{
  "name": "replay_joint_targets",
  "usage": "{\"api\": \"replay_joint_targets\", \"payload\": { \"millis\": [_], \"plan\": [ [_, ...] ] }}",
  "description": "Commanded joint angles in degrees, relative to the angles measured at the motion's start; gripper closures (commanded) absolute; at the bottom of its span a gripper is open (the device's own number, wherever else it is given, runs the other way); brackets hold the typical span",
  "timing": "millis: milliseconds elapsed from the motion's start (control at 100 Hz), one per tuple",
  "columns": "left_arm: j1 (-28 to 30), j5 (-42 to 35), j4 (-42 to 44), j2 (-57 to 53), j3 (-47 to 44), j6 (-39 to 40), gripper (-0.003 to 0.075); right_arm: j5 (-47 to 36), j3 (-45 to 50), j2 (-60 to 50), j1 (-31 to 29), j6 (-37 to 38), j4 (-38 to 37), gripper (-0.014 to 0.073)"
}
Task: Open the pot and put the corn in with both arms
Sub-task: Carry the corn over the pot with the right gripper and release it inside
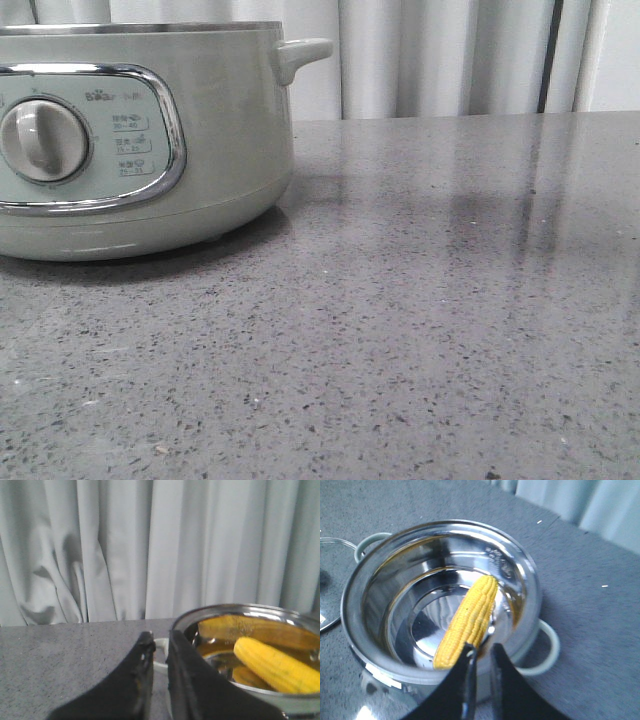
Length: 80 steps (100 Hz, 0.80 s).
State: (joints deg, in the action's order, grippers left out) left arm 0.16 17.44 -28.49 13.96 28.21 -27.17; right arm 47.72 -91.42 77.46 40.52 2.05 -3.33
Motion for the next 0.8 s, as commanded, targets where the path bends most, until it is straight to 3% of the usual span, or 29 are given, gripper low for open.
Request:
{"api": "replay_joint_targets", "payload": {
  "millis": [0, 210, 470, 610, 790],
  "plan": [
    [-1.1, 0.74, 4.31, -1.51, 1.48, 0.14, 0.0741, -2.9, 3.38, -8.96, -0.2, -0.79, -2.56, 0.0654],
    [-3.4, 7.94, 5.48, -2.99, 1.29, 0.14, 0.0741, -12.84, 24.28, -29.3, -0.2, -0.79, -8.8, 0.0654],
    [-5.72, 6.03, -0.97, -2.99, -4.27, 0.14, 0.0741, -24.51, 51.51, -53.31, -0.2, -0.79, -12.58, 0.0654],
    [-6.11, 4.22, -3.11, -2.99, -6.16, 0.14, 0.0741, -27.29, 58.43, -60.54, -0.2, -0.79, -13.81, 0.0654],
    [-6.11, 3.53, -3.68, -2.99, -6.52, 0.14, 0.0741, -26.89, 59.94, -62.88, -0.2, -0.79, -13.85, 0.0657]
  ]
}}
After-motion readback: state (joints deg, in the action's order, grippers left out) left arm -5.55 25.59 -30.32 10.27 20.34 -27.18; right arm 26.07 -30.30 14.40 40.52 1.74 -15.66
